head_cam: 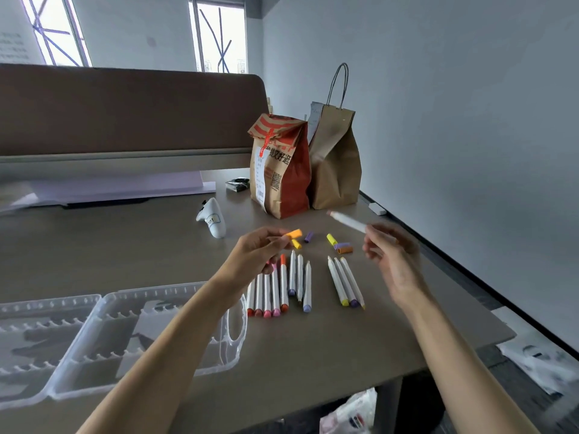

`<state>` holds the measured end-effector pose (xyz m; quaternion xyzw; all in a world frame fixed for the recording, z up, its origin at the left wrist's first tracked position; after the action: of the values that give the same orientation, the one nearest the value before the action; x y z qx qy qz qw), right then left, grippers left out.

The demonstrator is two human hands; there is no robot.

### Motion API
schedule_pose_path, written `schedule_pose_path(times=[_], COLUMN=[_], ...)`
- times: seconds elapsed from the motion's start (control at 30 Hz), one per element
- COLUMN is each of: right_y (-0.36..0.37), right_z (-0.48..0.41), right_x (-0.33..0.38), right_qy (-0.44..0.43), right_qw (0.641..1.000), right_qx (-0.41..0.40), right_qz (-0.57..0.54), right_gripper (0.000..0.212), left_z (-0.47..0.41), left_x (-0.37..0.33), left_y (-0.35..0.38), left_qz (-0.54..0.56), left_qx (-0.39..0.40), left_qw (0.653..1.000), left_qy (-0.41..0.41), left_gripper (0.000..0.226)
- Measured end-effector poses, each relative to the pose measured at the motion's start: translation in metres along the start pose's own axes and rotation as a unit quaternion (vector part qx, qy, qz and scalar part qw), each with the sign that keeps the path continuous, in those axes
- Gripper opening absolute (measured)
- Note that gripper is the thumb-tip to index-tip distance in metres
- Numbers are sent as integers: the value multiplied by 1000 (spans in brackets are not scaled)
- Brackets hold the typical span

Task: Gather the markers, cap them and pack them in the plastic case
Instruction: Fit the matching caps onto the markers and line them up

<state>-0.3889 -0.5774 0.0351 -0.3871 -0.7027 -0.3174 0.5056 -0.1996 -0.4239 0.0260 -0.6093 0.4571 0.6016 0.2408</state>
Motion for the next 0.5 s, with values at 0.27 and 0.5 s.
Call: schedule_pose_path(times=[0.27, 0.5], right_y=[12, 17], right_z=[4, 6], right_x=[-1, 0], right_qy=[-23, -30], right_qw=[997, 994], right_qx=[42, 71], right_qz=[64, 73], right_gripper=[8, 4], left_z=[1, 2], left_x=[2, 3], left_y=[1, 4], left_qz=[-30, -41], left_qx=[13, 18], left_qw=[999, 999], left_qy=[4, 2], left_gripper=[17, 18])
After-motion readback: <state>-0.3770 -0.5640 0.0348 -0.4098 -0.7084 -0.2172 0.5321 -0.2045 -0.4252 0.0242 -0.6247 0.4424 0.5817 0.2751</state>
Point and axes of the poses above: each hand's wrist, its own z-axis away from the middle knuckle, its own y-axis out of the palm, x = y × z, the point moved 8 cm from there along -z, towards the middle knuckle, and after that the axes turned 15 degrees about z, right-handed, at the moved point
